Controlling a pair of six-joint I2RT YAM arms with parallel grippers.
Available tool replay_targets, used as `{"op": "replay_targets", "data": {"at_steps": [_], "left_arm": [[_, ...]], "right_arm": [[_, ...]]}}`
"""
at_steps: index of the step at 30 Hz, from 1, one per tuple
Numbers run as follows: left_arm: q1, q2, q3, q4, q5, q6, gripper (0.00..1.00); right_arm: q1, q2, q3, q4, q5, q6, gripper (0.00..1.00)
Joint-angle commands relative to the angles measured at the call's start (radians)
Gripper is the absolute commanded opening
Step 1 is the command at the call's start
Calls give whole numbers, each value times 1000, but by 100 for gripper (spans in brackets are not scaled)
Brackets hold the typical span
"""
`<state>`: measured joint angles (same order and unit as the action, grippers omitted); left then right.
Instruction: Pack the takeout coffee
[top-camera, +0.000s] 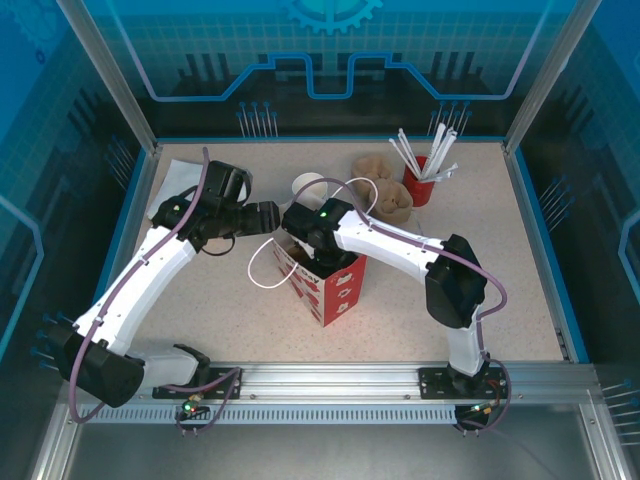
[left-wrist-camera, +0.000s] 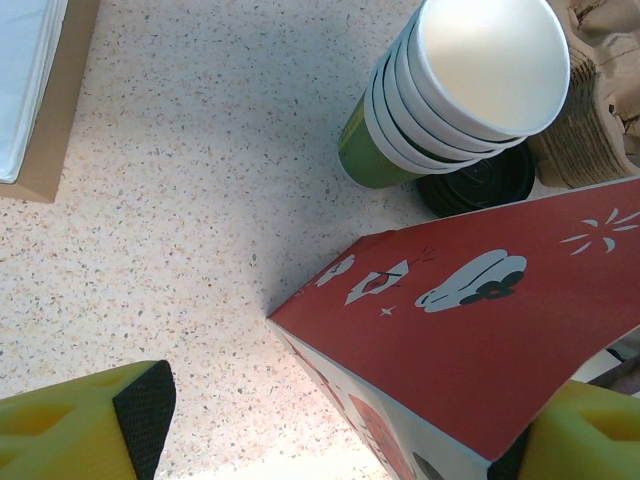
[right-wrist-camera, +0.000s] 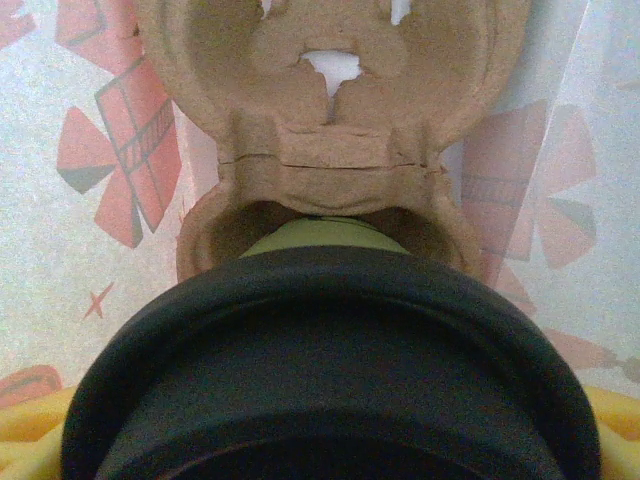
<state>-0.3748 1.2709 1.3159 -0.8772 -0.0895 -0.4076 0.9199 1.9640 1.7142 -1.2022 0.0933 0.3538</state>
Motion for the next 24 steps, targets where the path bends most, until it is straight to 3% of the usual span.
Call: {"op": "replay_targets", "data": {"at_steps": [1, 24], "left_arm": [[10, -11, -1, -1, -16, 22, 82], [10, 1, -2, -9, -42, 14, 83]], "right_arm": [[-9, 9, -12, 0, -41, -6, 82], [-9, -18, -31, 30, -34, -22, 82]]}}
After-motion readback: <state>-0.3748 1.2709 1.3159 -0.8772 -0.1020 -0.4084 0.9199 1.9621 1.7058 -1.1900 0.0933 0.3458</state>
